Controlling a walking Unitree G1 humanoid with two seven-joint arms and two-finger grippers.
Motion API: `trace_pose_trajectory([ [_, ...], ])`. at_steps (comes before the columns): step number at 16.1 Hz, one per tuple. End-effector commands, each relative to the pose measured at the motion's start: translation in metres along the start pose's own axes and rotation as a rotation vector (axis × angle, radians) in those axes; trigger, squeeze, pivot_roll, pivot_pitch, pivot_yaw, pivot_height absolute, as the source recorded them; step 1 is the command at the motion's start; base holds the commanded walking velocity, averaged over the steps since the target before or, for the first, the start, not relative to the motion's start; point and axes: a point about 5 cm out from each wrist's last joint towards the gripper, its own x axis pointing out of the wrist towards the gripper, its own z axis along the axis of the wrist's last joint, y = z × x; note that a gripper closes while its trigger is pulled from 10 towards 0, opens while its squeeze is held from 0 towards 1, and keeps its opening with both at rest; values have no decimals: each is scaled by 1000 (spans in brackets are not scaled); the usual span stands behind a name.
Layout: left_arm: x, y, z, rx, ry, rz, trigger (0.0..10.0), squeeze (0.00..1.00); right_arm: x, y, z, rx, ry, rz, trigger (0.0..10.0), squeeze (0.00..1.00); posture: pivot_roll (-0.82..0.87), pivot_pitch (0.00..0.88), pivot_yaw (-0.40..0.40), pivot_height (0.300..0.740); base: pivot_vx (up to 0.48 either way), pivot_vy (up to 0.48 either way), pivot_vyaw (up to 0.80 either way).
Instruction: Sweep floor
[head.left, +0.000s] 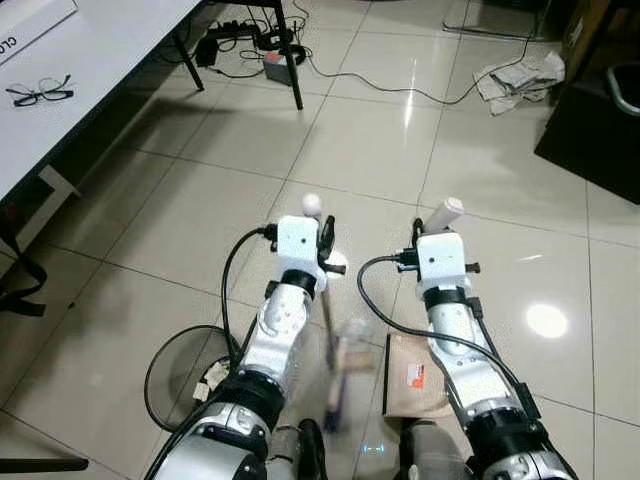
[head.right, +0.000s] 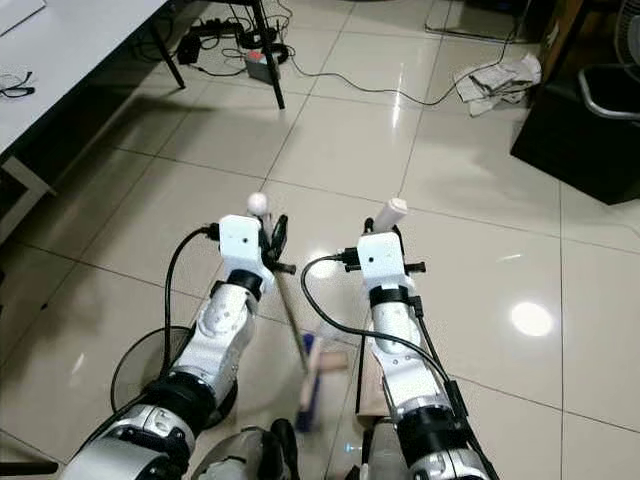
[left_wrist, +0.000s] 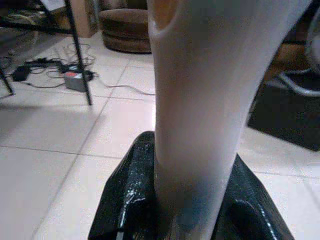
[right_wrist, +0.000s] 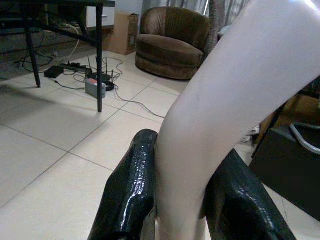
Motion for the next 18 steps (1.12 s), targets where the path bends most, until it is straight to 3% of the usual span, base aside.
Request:
trace_pose_trajectory([
  [1, 5, -34, 8, -133, -21, -69, 10000, 0, -6, 17, -4, 57, 33, 37, 10000, 0, -47, 261, 166, 740, 0, 0, 0],
  [6, 6, -39, 19, -204, -59, -178, 10000, 0, -3, 11, -5, 80, 38, 16, 10000, 0, -47, 240, 164, 740, 0, 0, 0],
  [9, 1, -47, 17, -237, -13, -308, 10000, 0, -2, 9, -6, 107, 34, 8, 10000, 0, -50, 223, 164, 740, 0, 0, 0],
  [13, 3, -49, 22, -278, -20, -337, 10000, 0, -2, 9, -3, 123, 22, 8, 10000, 0, -59, 206, 162, 740, 0, 0, 0],
  [15, 10, -41, 40, -298, -85, -324, 10000, 0, -3, 8, -3, 129, 15, 12, 10000, 0, -60, 202, 160, 740, 0, 0, 0],
  [18, 19, -14, 65, -163, -193, -287, 10000, 0, -6, 7, -6, 129, 24, 13, 10000, 0, -59, 204, 160, 740, 0, 0, 0],
])
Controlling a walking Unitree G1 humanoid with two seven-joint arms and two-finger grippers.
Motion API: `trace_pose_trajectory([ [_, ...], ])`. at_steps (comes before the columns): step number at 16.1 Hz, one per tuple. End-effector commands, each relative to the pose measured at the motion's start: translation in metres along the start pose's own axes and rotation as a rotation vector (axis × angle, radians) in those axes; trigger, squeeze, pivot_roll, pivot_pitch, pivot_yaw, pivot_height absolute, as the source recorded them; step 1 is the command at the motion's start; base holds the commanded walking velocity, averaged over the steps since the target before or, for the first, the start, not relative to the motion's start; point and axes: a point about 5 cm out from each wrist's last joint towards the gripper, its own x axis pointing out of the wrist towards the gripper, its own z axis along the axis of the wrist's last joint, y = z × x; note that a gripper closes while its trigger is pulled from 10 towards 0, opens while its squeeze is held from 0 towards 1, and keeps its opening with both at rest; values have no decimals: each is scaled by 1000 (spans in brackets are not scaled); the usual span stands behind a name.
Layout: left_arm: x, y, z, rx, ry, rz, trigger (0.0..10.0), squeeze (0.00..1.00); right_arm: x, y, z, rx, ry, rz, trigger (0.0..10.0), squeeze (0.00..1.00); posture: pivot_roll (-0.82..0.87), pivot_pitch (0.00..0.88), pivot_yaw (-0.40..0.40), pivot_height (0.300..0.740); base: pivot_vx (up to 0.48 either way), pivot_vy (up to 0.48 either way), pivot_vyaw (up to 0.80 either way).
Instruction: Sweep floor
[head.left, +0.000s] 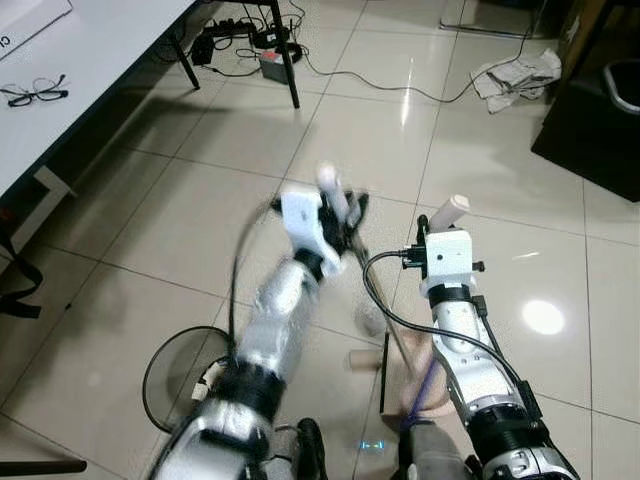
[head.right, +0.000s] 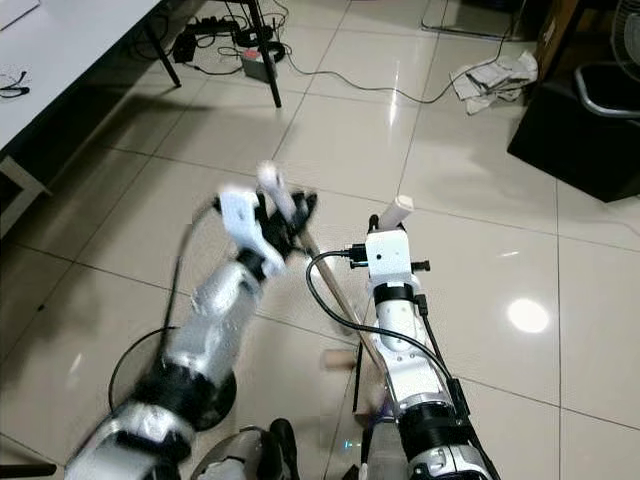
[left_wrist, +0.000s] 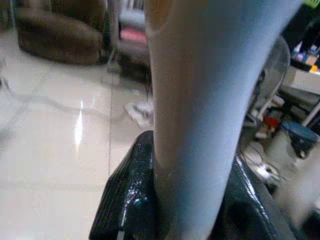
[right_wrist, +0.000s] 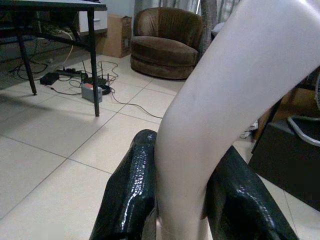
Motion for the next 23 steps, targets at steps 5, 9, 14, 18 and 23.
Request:
trace_pose_trajectory([
  [5, -15, 29, 3, 288, 40, -16, 10000, 0, -13, 16, -6, 92, 43, 38, 10000, 0, -55, 213, 171, 740, 0, 0, 0],
  [9, -30, 29, -34, 364, 191, 3, 10000, 0, -15, 18, -6, 96, 43, 40, 10000, 0, -63, 226, 180, 740, 0, 0, 0],
  [14, -37, 14, -62, 334, 262, 46, 10000, 0, -22, 26, -4, 107, 44, 64, 10000, 0, -75, 238, 181, 740, 0, 0, 0],
  [18, -31, -5, -66, 219, 231, 11, 10000, 0, -24, 30, -4, 112, 49, 76, 10000, 0, -74, 240, 180, 740, 0, 0, 0],
  [23, -16, -26, -58, 1, 140, 27, 10000, 0, -21, 31, -2, 116, 47, 83, 10000, 0, -77, 231, 173, 740, 0, 0, 0],
])
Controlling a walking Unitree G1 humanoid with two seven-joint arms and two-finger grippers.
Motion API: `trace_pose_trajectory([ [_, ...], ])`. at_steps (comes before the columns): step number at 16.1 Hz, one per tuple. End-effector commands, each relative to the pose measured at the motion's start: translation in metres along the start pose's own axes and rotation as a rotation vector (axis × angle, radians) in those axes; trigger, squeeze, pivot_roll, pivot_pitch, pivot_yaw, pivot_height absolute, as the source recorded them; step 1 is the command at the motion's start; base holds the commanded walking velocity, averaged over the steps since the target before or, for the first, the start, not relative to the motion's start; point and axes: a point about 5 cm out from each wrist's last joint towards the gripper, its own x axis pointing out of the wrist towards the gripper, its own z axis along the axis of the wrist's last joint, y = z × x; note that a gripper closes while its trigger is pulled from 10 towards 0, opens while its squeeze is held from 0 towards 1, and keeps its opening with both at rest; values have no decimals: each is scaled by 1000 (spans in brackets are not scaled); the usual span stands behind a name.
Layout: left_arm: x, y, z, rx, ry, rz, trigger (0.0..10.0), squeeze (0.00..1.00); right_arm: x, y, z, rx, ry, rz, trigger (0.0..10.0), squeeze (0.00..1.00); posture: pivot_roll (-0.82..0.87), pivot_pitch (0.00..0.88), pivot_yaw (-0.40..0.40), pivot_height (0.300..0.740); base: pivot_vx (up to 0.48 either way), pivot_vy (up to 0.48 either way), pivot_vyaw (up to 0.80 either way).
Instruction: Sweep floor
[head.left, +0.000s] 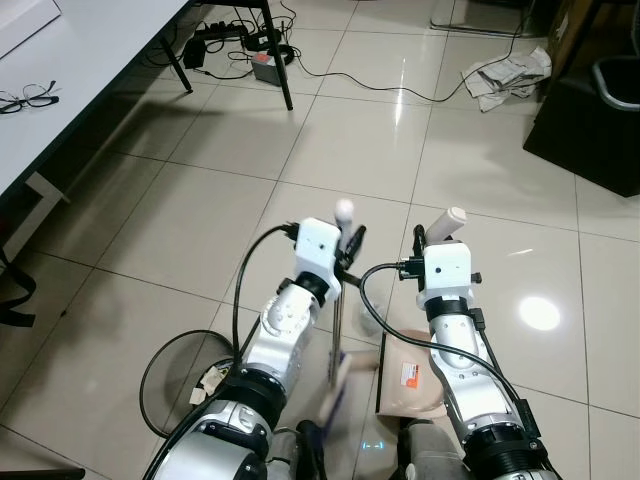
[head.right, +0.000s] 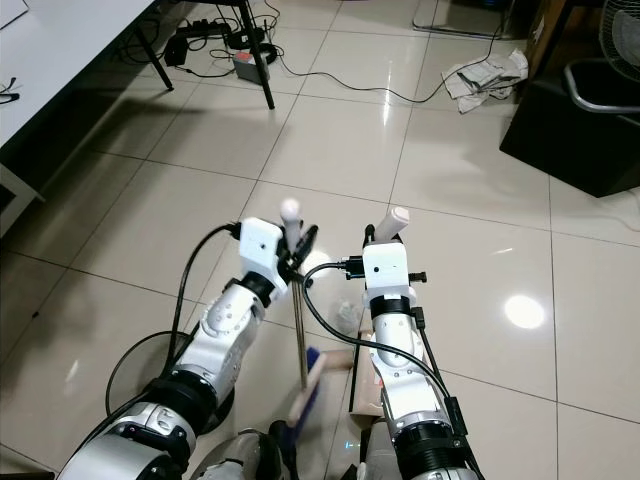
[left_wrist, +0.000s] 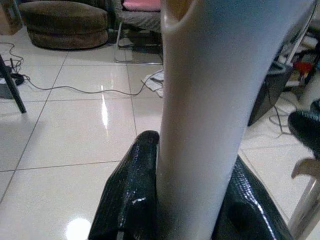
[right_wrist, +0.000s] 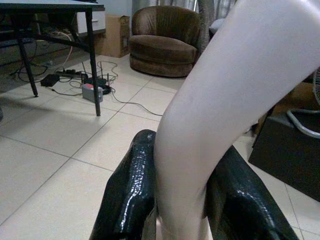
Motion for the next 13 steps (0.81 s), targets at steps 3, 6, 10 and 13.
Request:
trace_pose_trajectory([
  [3, 11, -36, 6, -246, -54, -55, 10000, 0, -7, 26, -3, 91, 43, 75, 10000, 0, -76, 224, 169, 740, 0, 0, 0],
  [6, 10, -44, 4, -331, -43, -91, 10000, 0, -7, 26, -2, 102, 41, 75, 10000, 0, -80, 220, 170, 740, 0, 0, 0],
  [10, 9, -41, 7, -272, -55, -132, 10000, 0, -8, 25, -1, 106, 31, 77, 10000, 0, -84, 206, 168, 740, 0, 0, 0],
  [13, 6, -32, 12, -189, -68, -198, 10000, 0, -14, 20, -2, 148, 25, 54, 10000, 0, -80, 184, 169, 740, 0, 0, 0],
])
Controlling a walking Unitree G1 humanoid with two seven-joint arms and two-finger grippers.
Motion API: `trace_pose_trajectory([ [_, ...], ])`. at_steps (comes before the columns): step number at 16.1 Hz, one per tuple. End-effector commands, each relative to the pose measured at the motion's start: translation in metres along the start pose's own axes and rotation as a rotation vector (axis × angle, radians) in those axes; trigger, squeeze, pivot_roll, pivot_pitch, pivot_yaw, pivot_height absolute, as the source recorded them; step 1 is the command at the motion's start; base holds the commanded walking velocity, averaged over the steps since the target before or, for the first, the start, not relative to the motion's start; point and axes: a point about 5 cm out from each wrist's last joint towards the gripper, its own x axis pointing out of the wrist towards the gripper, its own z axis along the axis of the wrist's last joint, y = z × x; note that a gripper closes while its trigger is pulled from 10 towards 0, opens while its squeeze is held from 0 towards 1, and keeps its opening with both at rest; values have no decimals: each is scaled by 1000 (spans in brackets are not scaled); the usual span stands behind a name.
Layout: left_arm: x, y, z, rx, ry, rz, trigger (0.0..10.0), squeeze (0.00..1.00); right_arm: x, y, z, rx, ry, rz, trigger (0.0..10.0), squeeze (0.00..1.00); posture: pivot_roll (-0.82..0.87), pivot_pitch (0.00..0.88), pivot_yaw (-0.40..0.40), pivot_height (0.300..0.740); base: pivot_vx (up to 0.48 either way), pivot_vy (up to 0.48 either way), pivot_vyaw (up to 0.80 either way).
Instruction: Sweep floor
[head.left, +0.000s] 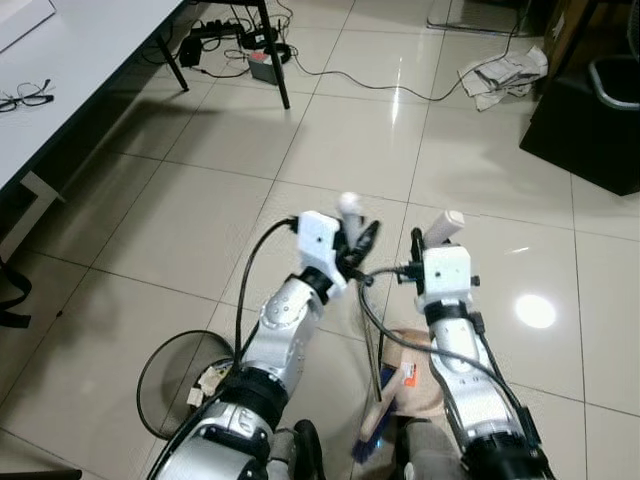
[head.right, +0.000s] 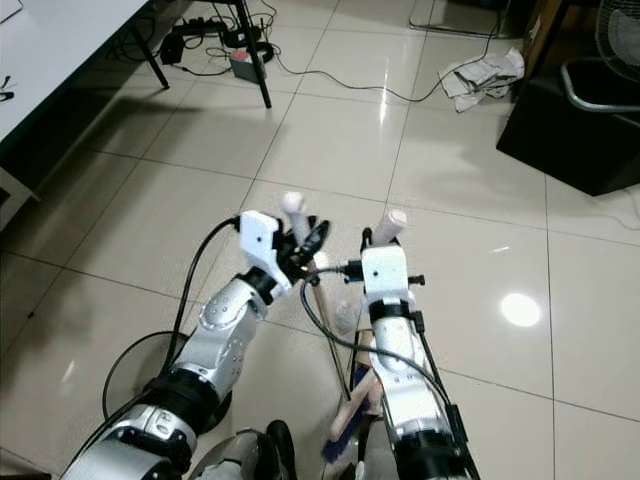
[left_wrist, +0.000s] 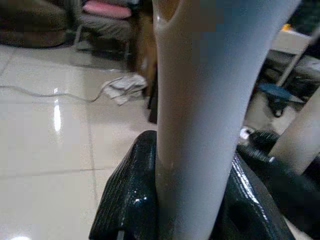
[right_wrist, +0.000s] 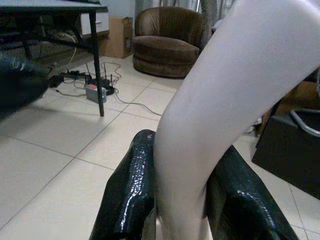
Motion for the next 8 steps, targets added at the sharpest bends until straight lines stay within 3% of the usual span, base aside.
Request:
trace_pose_trajectory([
  [1, 5, -17, -2, -63, -22, -35, 10000, 0, -7, 19, -3, 135, 34, 29, 10000, 0, -78, 179, 170, 740, 0, 0, 0],
  [5, -5, 10, 17, 16, -61, -33, 10000, 0, -14, 6, -13, 163, 62, -47, 10000, 0, -66, 173, 179, 740, 0, 0, 0],
  [8, -13, 26, 33, 81, -87, -24, 10000, 0, -13, -2, -9, 193, 30, -62, 10000, 0, -68, 172, 182, 740, 0, 0, 0],
])
